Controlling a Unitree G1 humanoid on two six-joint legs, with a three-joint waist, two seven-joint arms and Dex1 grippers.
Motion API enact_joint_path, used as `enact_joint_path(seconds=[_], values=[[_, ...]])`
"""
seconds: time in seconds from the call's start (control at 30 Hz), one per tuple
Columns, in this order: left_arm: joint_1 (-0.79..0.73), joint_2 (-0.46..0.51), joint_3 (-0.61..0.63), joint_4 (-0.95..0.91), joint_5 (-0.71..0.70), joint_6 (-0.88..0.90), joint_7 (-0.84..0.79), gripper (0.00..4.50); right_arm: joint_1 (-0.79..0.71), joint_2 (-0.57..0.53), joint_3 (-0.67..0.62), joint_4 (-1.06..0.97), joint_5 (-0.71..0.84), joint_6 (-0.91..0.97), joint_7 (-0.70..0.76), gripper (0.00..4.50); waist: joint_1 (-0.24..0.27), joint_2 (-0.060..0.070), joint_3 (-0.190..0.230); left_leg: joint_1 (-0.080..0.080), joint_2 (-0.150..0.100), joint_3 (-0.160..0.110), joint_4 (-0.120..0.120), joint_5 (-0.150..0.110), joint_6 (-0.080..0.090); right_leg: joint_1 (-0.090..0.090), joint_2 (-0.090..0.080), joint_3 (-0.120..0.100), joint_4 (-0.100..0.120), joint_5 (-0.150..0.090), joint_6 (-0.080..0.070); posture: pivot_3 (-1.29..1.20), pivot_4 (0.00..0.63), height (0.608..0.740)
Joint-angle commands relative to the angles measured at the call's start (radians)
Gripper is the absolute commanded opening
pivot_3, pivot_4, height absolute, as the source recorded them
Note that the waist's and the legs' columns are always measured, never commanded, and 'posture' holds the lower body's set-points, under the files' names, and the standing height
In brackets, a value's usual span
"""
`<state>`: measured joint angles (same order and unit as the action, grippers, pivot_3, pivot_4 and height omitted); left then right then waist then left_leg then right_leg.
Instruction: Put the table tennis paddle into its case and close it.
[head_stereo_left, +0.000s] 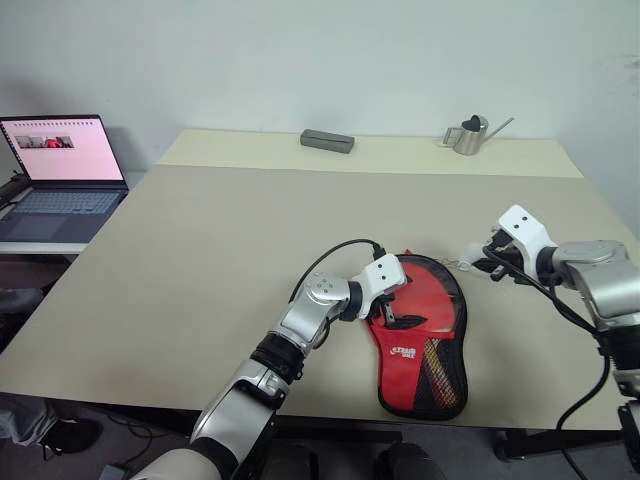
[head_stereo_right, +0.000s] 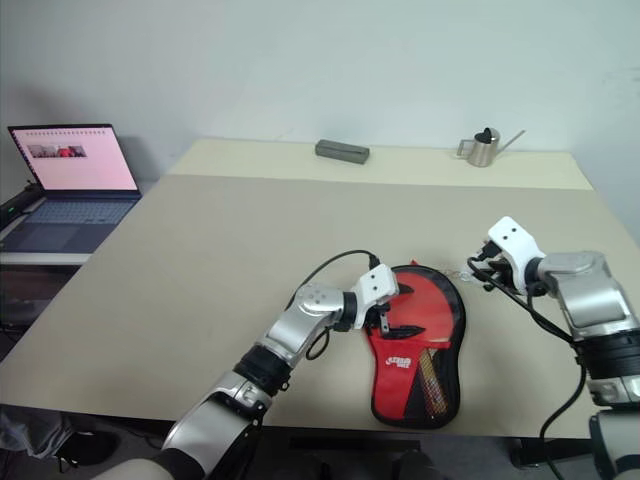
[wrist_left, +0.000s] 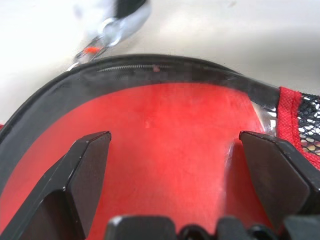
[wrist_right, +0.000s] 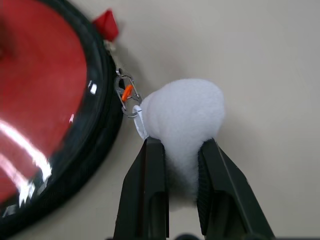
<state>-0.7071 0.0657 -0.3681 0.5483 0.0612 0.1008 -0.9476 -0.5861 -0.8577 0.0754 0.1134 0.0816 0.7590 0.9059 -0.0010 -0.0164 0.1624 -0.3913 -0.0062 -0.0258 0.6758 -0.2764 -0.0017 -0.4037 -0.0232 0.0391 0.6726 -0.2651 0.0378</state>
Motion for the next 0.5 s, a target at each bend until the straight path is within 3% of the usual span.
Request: enact_joint_path(seconds=[0.03, 0.5], values=[[0.063, 0.018, -0.066, 0.074, 0.045, 0.050, -0.023, 4.50, 0.041, -0.069, -0.061, -0.094, 0.033, 0.031, 0.032, 0.31, 0.000, 0.000, 0.000, 0.000, 0.000, 0.000, 0.000, 0.000, 0.000, 0.000, 0.000, 0.000, 0.000, 0.000, 0.000, 0.00, 0.150, 0.740], [0.065, 0.014, -0.072, 0.077, 0.045, 0.051, -0.033, 4.50, 0.415, -0.221, -0.150, -0.441, 0.141, 0.063, 0.109, 0.31, 0.000, 0.001, -0.002, 0.000, 0.000, -0.001, 0.000, -0.001, 0.001, 0.002, 0.000, -0.001, -0.004, -0.001, 0.001, 0.00, 0.150, 0.740]])
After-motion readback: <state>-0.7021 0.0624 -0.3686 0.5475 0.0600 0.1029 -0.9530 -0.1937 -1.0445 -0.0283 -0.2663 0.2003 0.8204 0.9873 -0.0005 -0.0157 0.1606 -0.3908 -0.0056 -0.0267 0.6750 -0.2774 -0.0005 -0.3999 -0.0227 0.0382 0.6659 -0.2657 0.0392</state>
